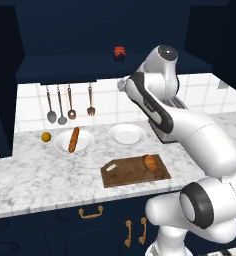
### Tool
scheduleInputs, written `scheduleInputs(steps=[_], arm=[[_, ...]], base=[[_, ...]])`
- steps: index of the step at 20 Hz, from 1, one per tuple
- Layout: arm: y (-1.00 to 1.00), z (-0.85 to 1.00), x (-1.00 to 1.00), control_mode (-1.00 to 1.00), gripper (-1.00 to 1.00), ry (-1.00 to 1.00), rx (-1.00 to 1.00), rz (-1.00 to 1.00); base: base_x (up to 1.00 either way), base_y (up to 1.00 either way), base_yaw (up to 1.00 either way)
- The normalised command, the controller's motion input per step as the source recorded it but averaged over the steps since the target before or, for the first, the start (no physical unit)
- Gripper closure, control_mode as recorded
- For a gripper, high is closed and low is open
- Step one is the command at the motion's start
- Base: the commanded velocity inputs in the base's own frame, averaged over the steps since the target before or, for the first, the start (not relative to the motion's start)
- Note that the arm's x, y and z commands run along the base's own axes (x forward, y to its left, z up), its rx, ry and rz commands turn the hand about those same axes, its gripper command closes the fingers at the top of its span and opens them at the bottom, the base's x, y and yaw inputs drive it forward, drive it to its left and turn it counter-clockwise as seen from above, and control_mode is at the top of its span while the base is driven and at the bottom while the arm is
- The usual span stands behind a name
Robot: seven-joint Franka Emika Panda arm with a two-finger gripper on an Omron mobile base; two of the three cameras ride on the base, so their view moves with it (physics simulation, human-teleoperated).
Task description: From the different types of pastries on the counter, select a croissant and place it on the cutting board. Then retrieve a jar of jam from the cabinet and place it alongside the croissant on the cutting board.
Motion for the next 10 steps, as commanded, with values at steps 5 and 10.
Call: scheduleInputs(steps=[5,10], arm=[[0.00,0.83,0.10,-1.00,-1.00,-0.20,0.00,0.00],[0.00,0.56,0.00,-1.00,-1.00,-0.18,0.00,0.01]], base=[[0.00,0.00,0.00],[0.00,0.00,0.00]])
